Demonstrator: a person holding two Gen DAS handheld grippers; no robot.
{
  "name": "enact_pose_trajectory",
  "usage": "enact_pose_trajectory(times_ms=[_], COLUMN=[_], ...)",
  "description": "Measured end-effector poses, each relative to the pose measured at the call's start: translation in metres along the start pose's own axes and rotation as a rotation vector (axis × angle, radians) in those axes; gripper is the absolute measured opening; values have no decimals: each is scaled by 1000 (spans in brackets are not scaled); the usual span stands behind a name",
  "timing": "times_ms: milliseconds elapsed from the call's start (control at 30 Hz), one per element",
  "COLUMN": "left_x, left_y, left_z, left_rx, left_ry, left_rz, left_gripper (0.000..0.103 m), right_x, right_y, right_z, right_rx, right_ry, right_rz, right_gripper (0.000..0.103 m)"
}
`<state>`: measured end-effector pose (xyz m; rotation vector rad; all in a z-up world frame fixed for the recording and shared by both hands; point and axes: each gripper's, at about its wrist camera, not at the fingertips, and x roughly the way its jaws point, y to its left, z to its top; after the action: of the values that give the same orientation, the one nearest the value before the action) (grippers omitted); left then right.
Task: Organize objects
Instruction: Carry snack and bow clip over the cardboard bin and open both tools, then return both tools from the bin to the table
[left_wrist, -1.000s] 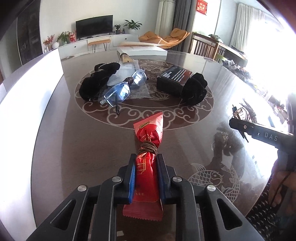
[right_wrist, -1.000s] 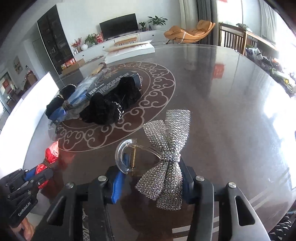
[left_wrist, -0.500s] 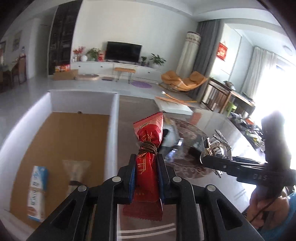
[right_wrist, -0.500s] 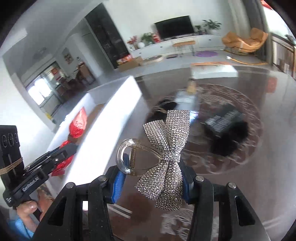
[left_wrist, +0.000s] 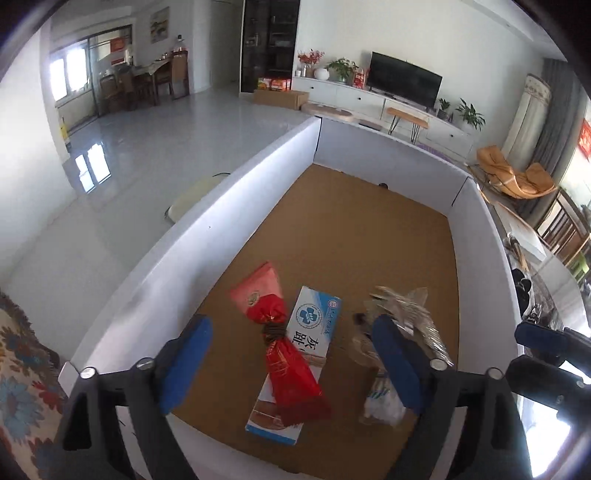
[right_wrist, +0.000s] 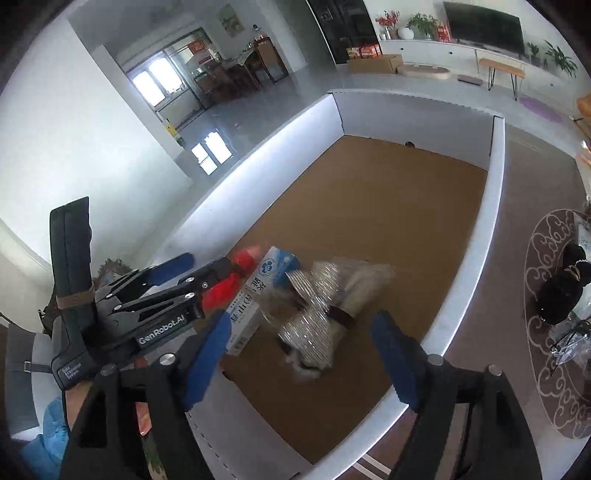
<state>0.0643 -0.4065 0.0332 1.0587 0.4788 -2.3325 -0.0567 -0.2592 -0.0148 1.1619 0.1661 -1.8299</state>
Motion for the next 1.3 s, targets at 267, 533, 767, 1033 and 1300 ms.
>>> enact_pose_trajectory(times_ms=[267,533,767,1033,1300], left_x=[-19,-84,-57,30,57], left_y=[-75,-187,-288,-334,-346], left_z=[-3,-28,-98,-133,-126], left_rx=[114,302,468,487,490], left_ry=[-83,-144,26,131,129], left_rz=[-112,-391,-497,-338,-296], left_gripper=[92,98,103,103,103], right_x=[-95,-152,-163,-168,-157], right_y=[-67,-199,-264,-301,-309], right_z=[-47,-173,-245,-243,-232], right_rx=[58,277,443,495,484], right_ry=[-230,-220,-142,-123,-121], right_rz=[-218,-566,-730,-752,-752], right_gripper=[95,96,96,98,103])
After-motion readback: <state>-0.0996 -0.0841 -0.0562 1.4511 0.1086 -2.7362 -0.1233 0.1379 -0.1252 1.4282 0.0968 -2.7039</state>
